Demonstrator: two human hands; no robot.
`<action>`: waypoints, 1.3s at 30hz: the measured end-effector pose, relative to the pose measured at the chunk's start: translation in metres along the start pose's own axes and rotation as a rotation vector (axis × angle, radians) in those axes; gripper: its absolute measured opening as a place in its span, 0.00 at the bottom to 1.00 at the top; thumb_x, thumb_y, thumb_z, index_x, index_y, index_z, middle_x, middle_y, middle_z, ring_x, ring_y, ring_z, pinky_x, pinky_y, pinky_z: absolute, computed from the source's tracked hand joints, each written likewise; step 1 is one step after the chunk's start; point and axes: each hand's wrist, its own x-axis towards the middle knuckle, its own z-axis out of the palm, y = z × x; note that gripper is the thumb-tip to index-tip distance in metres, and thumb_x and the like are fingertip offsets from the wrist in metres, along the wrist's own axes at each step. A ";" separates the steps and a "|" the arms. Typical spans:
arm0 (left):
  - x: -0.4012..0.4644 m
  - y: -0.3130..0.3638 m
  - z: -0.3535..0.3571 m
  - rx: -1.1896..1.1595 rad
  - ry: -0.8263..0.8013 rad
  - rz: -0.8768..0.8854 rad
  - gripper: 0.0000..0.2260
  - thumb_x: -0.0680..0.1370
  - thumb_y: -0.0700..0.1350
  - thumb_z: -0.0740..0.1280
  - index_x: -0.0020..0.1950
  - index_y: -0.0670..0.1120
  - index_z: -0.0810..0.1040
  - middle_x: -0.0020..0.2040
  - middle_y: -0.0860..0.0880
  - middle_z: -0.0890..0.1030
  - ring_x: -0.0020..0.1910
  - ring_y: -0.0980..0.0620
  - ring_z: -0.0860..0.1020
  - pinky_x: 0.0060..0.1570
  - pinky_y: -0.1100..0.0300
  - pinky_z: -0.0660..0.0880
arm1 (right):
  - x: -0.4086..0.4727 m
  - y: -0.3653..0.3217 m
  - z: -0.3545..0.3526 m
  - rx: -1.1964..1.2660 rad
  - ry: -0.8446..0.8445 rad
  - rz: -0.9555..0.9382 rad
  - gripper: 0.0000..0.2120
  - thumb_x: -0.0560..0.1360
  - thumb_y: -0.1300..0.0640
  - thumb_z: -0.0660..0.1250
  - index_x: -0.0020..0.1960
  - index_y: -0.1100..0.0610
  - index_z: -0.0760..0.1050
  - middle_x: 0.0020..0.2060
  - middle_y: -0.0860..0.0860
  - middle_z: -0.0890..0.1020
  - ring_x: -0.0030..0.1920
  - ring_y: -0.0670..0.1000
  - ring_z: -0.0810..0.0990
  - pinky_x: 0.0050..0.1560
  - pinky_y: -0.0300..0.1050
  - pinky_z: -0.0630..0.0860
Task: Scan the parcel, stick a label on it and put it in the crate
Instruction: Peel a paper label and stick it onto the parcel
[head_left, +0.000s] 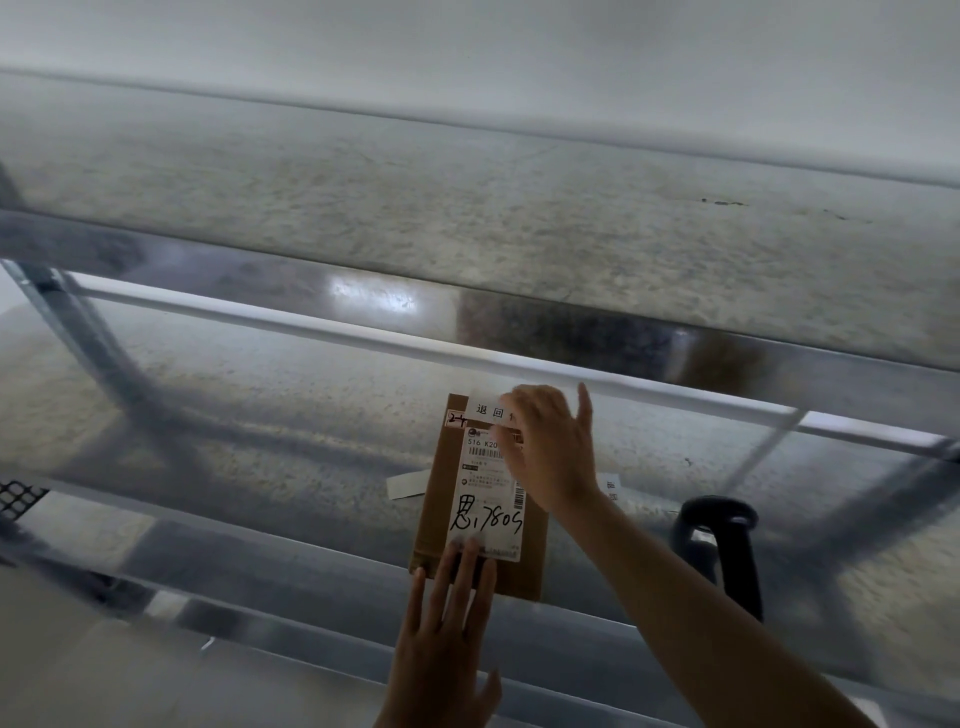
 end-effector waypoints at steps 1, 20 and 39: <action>-0.001 0.000 0.001 -0.002 0.002 0.001 0.47 0.57 0.65 0.66 0.72 0.46 0.61 0.77 0.45 0.45 0.70 0.43 0.60 0.66 0.42 0.63 | -0.001 -0.003 0.001 -0.002 -0.077 -0.078 0.18 0.75 0.45 0.60 0.60 0.51 0.75 0.60 0.49 0.79 0.63 0.51 0.76 0.71 0.67 0.55; -0.003 -0.001 -0.005 0.013 -0.043 0.015 0.46 0.56 0.65 0.64 0.70 0.45 0.64 0.77 0.44 0.45 0.70 0.42 0.61 0.67 0.46 0.54 | -0.034 0.018 0.004 0.201 -0.299 0.108 0.30 0.76 0.35 0.39 0.75 0.43 0.43 0.77 0.49 0.44 0.76 0.53 0.43 0.74 0.60 0.41; 0.044 -0.023 -0.040 0.074 -0.106 0.127 0.37 0.63 0.61 0.66 0.69 0.48 0.66 0.68 0.46 0.73 0.67 0.47 0.69 0.66 0.46 0.64 | -0.062 0.003 0.019 1.291 -0.384 0.853 0.17 0.76 0.58 0.65 0.62 0.54 0.65 0.59 0.59 0.79 0.52 0.55 0.81 0.49 0.48 0.81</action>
